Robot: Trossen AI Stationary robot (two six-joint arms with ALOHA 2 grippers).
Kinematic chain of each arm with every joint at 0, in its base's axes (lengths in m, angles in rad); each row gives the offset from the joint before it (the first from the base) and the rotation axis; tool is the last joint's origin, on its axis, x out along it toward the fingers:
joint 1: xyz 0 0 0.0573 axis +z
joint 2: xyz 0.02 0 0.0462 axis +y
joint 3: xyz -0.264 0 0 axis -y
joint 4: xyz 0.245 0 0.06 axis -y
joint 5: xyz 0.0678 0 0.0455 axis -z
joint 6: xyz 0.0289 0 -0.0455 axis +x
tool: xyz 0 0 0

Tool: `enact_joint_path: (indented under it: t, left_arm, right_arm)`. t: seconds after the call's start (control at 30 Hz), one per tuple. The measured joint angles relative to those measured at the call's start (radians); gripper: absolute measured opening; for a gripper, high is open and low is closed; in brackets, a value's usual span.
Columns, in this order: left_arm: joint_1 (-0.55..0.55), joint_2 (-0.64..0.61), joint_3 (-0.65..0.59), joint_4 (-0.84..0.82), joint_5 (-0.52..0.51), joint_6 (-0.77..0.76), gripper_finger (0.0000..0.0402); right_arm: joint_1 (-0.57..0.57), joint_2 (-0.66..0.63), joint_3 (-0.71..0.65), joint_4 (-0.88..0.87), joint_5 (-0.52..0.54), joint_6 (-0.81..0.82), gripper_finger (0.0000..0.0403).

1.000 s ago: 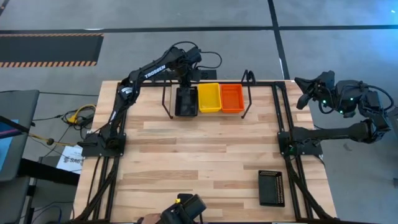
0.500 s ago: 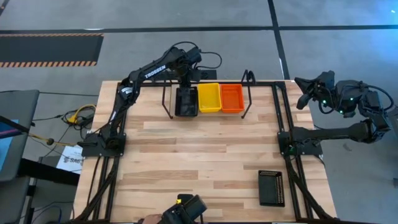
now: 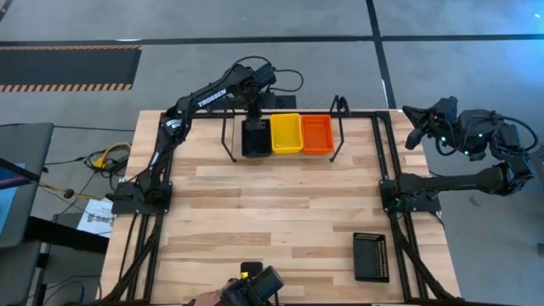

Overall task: Stack baskets on shelf by color
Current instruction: Stack the black bin on top of the other stacked black bins on the shelf

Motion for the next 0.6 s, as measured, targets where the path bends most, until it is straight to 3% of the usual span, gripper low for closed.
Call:
enact_joint_path:
  t: [0.17, 0.37, 0.6]
  left_arm:
    - [-0.005, 0.0, 0.006, -0.004, -0.049, -0.038, 0.0101]
    - [-0.005, -0.003, 0.092, -0.024, -0.055, -0.141, 0.0102]
    - [-0.04, -0.125, 0.087, 0.049, -0.039, -0.258, 0.0098]
  right_arm:
    - [0.0, 0.0, 0.0, -0.006, 0.0, 0.0, 0.0001]
    - [0.0, 0.0, 0.0, -0.008, -0.001, 0.001, 0.0001]
    - [0.0, 0.0, 0.0, -0.006, -0.005, 0.002, 0.0005]
